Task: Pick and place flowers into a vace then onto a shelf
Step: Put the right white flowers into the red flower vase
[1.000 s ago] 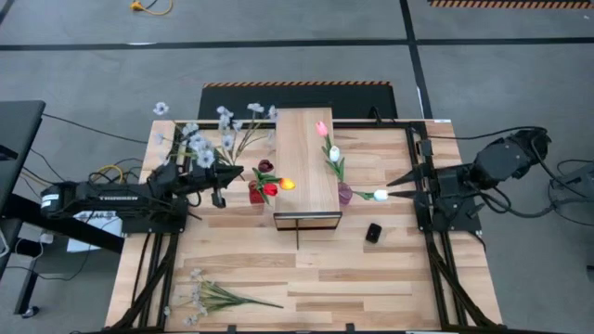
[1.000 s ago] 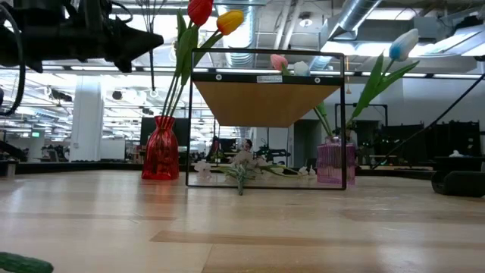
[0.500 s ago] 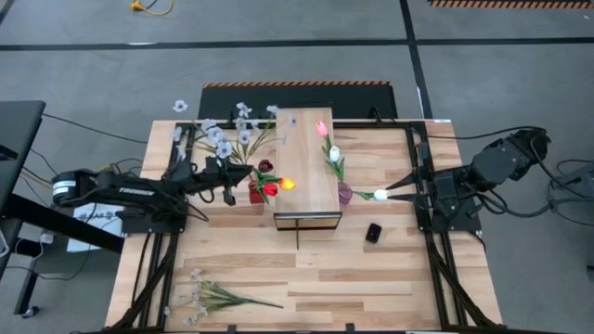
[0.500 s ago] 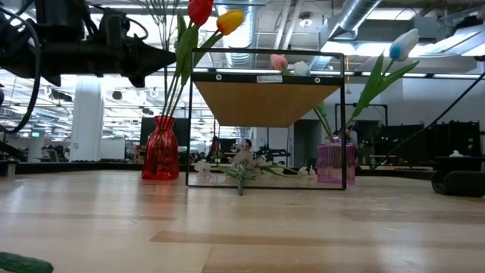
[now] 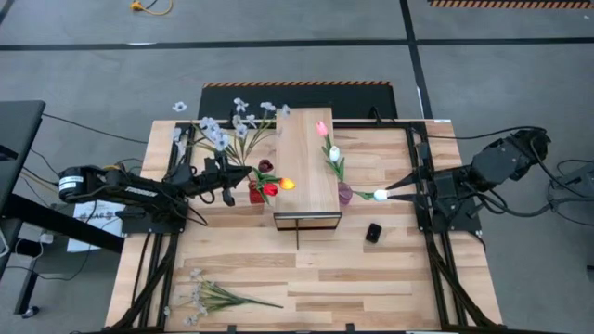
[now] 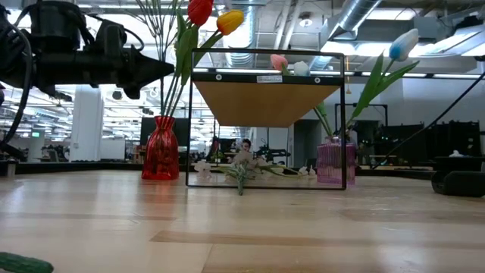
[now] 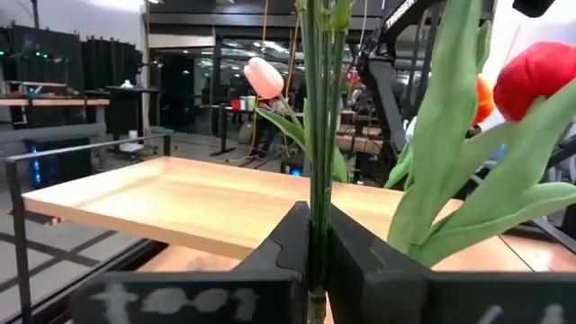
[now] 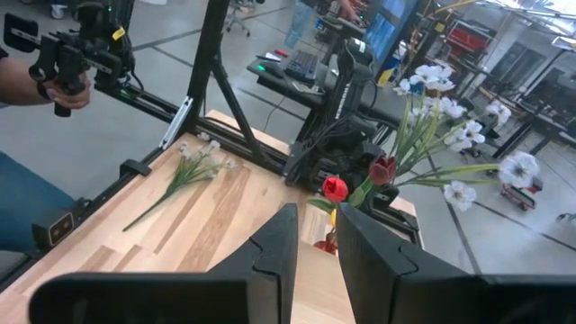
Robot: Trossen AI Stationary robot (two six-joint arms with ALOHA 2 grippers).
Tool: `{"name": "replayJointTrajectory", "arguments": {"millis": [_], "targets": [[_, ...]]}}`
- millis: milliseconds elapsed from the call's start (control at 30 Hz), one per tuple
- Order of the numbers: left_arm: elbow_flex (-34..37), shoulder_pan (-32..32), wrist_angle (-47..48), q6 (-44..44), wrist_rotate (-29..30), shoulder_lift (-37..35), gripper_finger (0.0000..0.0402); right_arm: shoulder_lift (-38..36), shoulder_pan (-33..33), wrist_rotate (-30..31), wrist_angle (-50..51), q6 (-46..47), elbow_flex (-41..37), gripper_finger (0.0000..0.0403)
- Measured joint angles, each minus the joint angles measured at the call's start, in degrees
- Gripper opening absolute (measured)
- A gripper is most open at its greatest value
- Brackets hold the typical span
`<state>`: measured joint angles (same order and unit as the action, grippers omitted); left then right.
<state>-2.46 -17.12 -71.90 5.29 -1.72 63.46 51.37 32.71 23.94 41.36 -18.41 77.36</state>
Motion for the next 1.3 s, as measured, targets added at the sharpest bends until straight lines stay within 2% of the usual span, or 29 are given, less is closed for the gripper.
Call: {"name": "replayJointTrajectory", "arguments": {"millis": [967,1300], "targets": [[0.0,1.05,2.34,2.22,0.56,0.44,0.0017,0.0,0.0,0.04,-0.26,-0.03,0.02,0.007],[-0.02,1.05,2.3,1.97,-0.9,0.44,0.0023,0.0,-0.01,0.04,-0.26,-0.04,0.02,0.007]]}}
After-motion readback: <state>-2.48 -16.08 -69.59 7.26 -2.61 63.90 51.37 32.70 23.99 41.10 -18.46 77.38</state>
